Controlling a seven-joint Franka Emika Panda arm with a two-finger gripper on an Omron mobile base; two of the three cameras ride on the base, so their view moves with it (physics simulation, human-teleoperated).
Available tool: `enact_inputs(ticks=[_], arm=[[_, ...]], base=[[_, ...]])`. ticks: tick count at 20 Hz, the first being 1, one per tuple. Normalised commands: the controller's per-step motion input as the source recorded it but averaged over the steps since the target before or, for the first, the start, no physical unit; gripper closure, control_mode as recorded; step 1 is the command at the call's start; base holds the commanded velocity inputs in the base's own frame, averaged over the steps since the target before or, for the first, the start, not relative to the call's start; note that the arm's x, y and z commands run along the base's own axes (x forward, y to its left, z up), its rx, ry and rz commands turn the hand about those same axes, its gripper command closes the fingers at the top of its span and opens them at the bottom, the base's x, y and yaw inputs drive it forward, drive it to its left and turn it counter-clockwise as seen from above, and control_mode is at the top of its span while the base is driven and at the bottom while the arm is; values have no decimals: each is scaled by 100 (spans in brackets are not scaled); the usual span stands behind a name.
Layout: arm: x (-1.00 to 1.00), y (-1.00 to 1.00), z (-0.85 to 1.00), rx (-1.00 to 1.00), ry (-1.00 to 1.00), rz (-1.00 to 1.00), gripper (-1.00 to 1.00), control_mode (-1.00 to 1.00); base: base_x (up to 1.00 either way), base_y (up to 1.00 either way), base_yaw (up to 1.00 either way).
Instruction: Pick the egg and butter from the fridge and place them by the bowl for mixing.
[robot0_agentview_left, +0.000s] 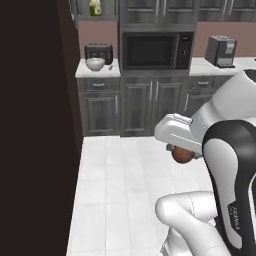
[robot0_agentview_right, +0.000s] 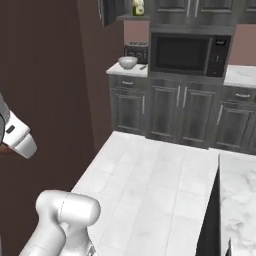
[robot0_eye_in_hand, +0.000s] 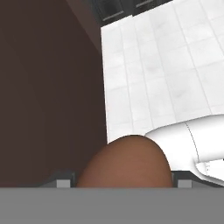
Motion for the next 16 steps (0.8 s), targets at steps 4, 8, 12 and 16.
enact_inputs(ticks=[4, 8, 12, 16], arm=[[0, 0, 0, 0, 0, 0, 100, 100], [0, 0, 0, 0, 0, 0, 100, 100], [0, 0, 0, 0, 0, 0, 100, 100], [0, 0, 0, 0, 0, 0, 100, 100]], base=[[100, 0, -32], [100, 0, -32], [100, 15, -13], [100, 35, 0]])
